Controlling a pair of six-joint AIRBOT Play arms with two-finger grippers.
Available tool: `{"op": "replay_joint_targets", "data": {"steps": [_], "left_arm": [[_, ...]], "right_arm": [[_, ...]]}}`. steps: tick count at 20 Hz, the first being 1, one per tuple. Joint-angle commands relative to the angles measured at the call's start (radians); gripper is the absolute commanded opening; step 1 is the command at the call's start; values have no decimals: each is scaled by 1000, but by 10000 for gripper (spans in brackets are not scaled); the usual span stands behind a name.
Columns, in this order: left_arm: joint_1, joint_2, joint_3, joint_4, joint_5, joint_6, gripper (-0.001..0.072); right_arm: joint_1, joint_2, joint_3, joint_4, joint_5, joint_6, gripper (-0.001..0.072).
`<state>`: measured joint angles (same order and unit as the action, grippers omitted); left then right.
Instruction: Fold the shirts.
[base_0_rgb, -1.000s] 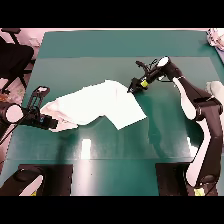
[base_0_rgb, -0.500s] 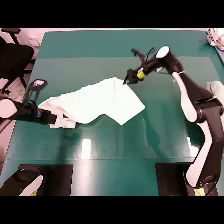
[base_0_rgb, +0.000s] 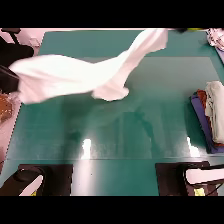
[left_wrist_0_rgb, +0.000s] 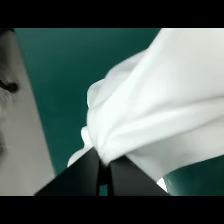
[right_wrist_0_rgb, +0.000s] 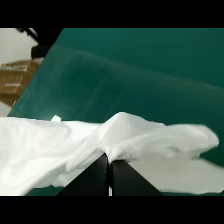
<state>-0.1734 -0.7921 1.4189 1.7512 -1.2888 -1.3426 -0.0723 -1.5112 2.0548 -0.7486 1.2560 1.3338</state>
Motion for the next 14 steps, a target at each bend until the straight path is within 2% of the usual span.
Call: {"op": "replay_joint_targets", "data": {"steps": [1,5,7,10,14], "left_arm": [[1,0,178,111,75,16,25],[1,0,313,97,35,2,25],[1,0,367,60,32,-37,26],[1,0,437,-69,15,-56,25],[1,19,480,-329,-72,-71,26]], "right_arm": [[-109,171,6,-1,-23,1,19],[-189,327,6,-1,-37,2,20],[-221,394,6,-2,-46,1,20],[-245,492,-42,-3,-47,1,20],[-251,656,-196,-2,-50,5,19]]}}
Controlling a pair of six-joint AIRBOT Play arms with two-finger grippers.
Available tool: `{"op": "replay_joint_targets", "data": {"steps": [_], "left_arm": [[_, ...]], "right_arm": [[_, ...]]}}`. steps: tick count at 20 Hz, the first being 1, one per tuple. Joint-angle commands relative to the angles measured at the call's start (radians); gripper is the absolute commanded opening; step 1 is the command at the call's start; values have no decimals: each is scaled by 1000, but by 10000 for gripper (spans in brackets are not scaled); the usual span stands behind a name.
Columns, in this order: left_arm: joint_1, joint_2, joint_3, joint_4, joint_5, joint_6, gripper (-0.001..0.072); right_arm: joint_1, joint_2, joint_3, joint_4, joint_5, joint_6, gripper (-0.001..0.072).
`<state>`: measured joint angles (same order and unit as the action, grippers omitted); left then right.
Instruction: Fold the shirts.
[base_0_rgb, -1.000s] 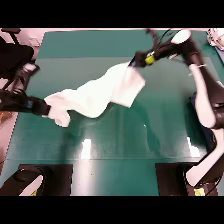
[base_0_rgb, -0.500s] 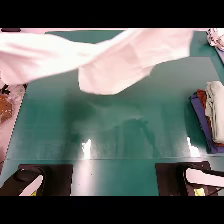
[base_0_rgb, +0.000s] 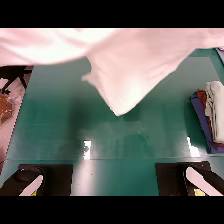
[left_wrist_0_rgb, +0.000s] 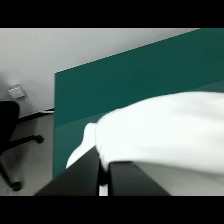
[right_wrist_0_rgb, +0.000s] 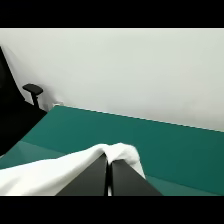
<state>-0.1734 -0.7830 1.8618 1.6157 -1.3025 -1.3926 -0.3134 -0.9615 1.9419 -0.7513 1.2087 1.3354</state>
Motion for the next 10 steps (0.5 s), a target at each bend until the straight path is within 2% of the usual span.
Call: {"op": "replay_joint_targets", "data": {"steps": [1,5,7,10], "left_arm": [[1,14,37,-270,-85,-26,26],[1,15,37,-528,-276,-43,26],[1,15,36,-542,-330,-44,26],[1,12,0,-476,-311,-44,25]], "right_arm": [[-10,152,-122,0,-3,3,19],[-10,315,-232,-3,-14,2,19],[-10,370,-279,-3,-67,2,19],[-10,385,-380,-29,-117,2,19]]}}
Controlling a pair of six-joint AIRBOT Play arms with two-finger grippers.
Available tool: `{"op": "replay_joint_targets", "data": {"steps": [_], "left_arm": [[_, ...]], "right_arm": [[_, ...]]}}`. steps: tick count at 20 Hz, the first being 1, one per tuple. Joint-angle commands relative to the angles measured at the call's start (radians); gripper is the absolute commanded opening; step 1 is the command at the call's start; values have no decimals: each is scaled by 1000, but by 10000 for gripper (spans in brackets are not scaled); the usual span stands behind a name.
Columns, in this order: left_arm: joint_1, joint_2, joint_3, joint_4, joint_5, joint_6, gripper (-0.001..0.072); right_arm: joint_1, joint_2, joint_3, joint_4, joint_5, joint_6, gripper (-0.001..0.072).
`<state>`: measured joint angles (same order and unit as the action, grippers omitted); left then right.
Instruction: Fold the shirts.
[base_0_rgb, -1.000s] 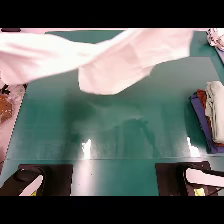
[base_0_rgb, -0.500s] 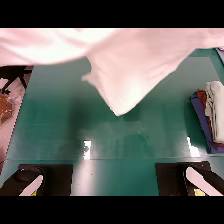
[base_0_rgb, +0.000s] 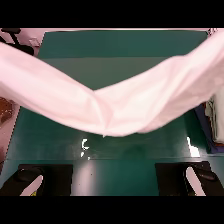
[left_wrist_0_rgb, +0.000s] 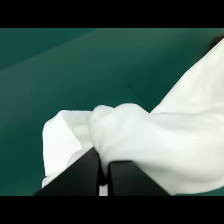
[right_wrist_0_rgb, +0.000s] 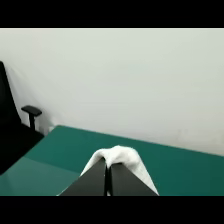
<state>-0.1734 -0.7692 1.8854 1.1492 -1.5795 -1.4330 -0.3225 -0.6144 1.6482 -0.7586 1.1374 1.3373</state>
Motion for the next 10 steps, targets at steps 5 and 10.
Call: {"op": "replay_joint_targets", "data": {"steps": [5,10], "left_arm": [[1,-1,-420,31,106,-6,26],[1,-4,-946,30,580,-23,25]], "right_arm": [[0,-97,-327,-22,-44,-40,20],[47,-344,-552,-18,-149,-40,20]]}}
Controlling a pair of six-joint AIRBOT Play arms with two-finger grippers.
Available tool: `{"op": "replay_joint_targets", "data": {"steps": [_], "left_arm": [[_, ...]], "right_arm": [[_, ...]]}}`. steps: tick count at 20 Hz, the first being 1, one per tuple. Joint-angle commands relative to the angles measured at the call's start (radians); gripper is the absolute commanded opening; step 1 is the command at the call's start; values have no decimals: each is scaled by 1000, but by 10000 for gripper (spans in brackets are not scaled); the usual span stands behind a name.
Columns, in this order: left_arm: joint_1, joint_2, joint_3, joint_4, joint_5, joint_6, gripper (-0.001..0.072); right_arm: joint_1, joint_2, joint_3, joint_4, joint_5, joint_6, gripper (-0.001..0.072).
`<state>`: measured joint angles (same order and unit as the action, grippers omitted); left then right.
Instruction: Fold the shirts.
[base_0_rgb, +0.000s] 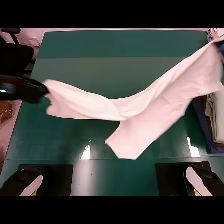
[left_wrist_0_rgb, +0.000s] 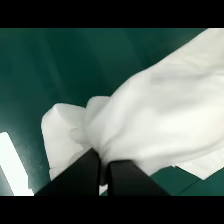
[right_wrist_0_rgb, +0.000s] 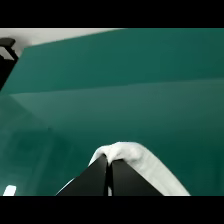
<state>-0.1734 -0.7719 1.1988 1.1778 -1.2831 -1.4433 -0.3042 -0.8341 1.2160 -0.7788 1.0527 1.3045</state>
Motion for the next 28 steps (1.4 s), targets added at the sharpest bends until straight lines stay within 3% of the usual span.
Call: {"op": "replay_joint_targets", "data": {"steps": [1,7,10,13,14,15,16,17,20,23,25,28], "left_arm": [[1,-8,-330,2,386,-19,26],[1,-68,-555,1,906,-14,26],[1,-113,-556,41,1024,-14,26],[1,-124,-555,79,1035,-15,33],[2,-124,-555,79,1030,-15,282],[8,-124,-555,76,1014,-20,660],[14,-123,-553,86,991,-19,688],[28,-123,-542,89,940,-19,692],[127,-123,-478,103,684,-19,693],[254,-116,-443,91,440,-19,694],[299,-112,-453,75,360,-1,694],[345,-114,-525,-28,347,41,711]], "right_arm": [[50,-178,-150,5,-104,-7,20],[172,-468,-162,85,-312,-6,20],[200,-560,-86,129,-306,-5,20],[205,-607,11,124,-260,-8,25],[197,-615,47,121,-238,-14,103],[183,-619,82,121,-216,-16,349],[165,-618,110,122,-192,-22,607],[145,-616,140,121,-159,-27,712],[62,-581,202,100,-48,-31,710],[2,-491,167,-20,1,-31,710],[-30,-416,87,-50,2,-31,710],[-63,-314,-49,-61,-11,-53,709]]}}
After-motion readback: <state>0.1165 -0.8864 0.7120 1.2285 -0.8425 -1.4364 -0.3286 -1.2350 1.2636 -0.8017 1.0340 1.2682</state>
